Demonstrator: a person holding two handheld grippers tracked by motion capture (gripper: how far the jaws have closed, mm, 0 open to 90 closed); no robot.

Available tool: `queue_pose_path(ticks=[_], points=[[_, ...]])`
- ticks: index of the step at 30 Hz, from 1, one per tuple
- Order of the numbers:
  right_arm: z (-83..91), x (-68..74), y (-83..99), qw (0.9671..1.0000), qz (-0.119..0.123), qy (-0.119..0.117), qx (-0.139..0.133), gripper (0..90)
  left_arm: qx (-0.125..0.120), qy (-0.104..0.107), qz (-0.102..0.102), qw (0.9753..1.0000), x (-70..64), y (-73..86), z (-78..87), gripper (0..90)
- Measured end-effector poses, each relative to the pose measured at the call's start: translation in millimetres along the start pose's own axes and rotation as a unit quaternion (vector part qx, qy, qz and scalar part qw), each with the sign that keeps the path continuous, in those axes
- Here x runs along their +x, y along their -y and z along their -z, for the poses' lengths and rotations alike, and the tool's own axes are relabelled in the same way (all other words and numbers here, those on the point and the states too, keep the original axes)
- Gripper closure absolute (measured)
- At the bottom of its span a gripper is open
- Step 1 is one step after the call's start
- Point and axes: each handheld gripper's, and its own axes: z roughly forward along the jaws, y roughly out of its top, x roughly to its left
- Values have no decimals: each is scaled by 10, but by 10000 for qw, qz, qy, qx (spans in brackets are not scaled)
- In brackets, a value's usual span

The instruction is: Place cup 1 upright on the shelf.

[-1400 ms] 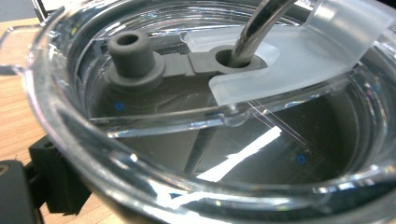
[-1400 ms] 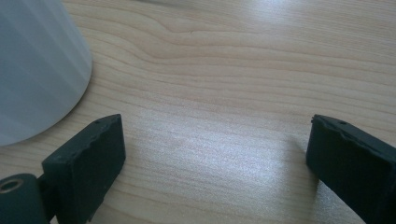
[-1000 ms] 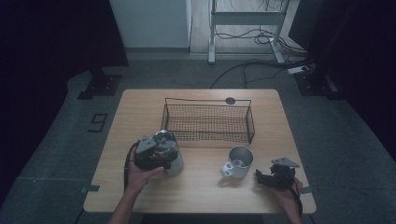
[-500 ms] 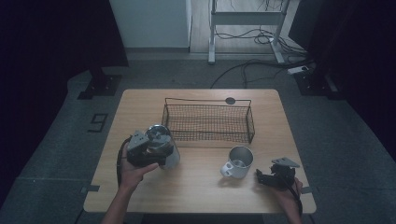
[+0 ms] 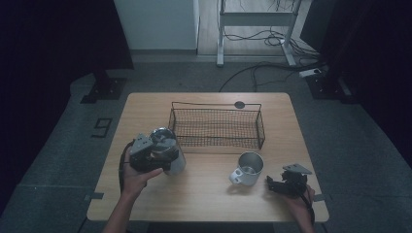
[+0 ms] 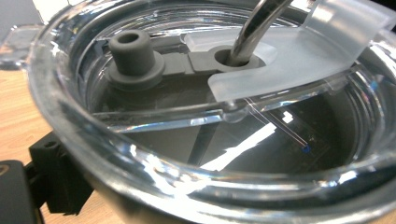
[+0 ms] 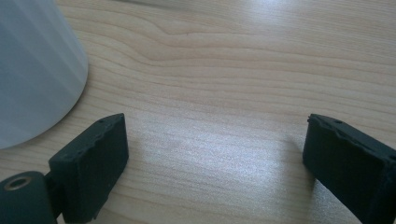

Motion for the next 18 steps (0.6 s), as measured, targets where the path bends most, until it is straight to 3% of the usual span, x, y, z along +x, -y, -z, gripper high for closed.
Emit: queue_pose_path(ticks=[18], points=[[1, 0, 0, 10000, -4, 5, -4, 69, -130, 64, 2, 9999, -32, -134, -11, 41]])
